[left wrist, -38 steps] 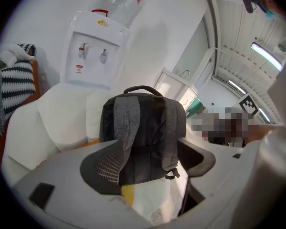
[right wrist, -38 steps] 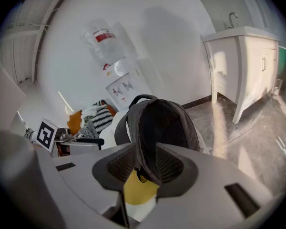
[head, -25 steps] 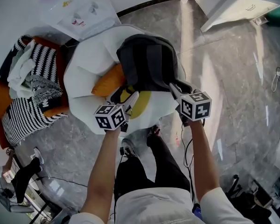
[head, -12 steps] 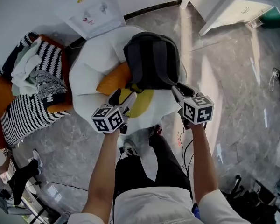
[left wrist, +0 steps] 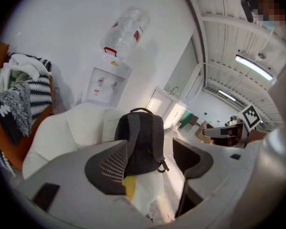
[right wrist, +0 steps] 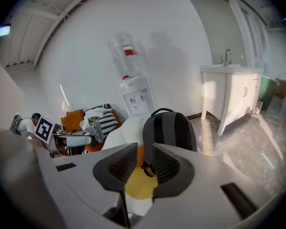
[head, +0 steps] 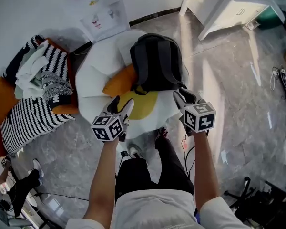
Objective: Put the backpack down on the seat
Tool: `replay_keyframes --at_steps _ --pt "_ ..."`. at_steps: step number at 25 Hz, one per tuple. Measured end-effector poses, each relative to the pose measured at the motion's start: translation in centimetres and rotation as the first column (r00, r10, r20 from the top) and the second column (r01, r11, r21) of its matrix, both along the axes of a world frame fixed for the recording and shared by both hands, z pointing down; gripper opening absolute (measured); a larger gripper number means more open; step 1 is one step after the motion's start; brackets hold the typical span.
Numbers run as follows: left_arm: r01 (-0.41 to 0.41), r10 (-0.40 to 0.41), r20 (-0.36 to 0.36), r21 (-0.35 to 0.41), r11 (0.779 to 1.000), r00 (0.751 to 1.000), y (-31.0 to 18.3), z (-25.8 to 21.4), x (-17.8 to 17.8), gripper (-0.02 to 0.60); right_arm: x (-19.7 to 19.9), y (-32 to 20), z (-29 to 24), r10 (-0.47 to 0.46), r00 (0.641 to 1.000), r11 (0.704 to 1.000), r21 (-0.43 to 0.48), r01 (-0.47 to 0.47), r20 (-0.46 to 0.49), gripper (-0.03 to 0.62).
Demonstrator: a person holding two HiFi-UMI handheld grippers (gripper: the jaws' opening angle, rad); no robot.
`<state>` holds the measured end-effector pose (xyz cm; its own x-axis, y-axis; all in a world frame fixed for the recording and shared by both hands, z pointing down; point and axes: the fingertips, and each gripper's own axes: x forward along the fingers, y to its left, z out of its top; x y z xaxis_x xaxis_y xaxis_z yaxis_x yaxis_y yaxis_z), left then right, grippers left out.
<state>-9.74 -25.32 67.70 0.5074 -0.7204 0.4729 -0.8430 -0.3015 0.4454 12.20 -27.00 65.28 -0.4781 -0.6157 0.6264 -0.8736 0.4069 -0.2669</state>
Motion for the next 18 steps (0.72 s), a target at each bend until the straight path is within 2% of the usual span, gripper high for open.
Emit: replay_keyframes --at_steps 2,6,8,9,13,18 --pt "-0.006 0.006 0.009 0.015 1.000 1.000 0.7 -0.8 -0.5 0.312 -0.4 0.9 -1.2 0.013 1.000 1.000 0.021 -0.013 0.005 0.073" --pt "-0.038 0.035 0.064 0.045 0.998 0.997 1.9 -2.2 -0.9 0.267 -0.9 2.5 -3.2 0.037 0.999 0.998 0.052 -0.037 -0.007 0.054" --pt "-0.044 0.039 0.101 0.042 0.998 0.994 2.5 -2.7 -1.6 0.161 -1.3 3.1 -4.1 0.054 0.998 0.997 0.061 -0.053 -0.010 0.037" --pt "-0.044 0.039 0.116 0.041 0.998 0.992 2.7 -2.9 -1.9 0.137 -1.5 3.4 -4.6 0.063 0.998 0.996 0.067 -0.063 -0.005 0.032" --pt "-0.095 0.084 0.131 0.079 0.992 0.988 3.7 -4.8 -2.3 0.084 -2.1 4.5 -7.0 0.081 0.997 0.990 0.113 -0.081 0.004 0.005" --pt "-0.135 0.114 0.148 0.143 0.980 0.982 4.5 -7.8 -3.0 -0.008 -3.8 5.5 -9.6 0.045 0.999 0.984 0.173 -0.041 -0.020 0.005"
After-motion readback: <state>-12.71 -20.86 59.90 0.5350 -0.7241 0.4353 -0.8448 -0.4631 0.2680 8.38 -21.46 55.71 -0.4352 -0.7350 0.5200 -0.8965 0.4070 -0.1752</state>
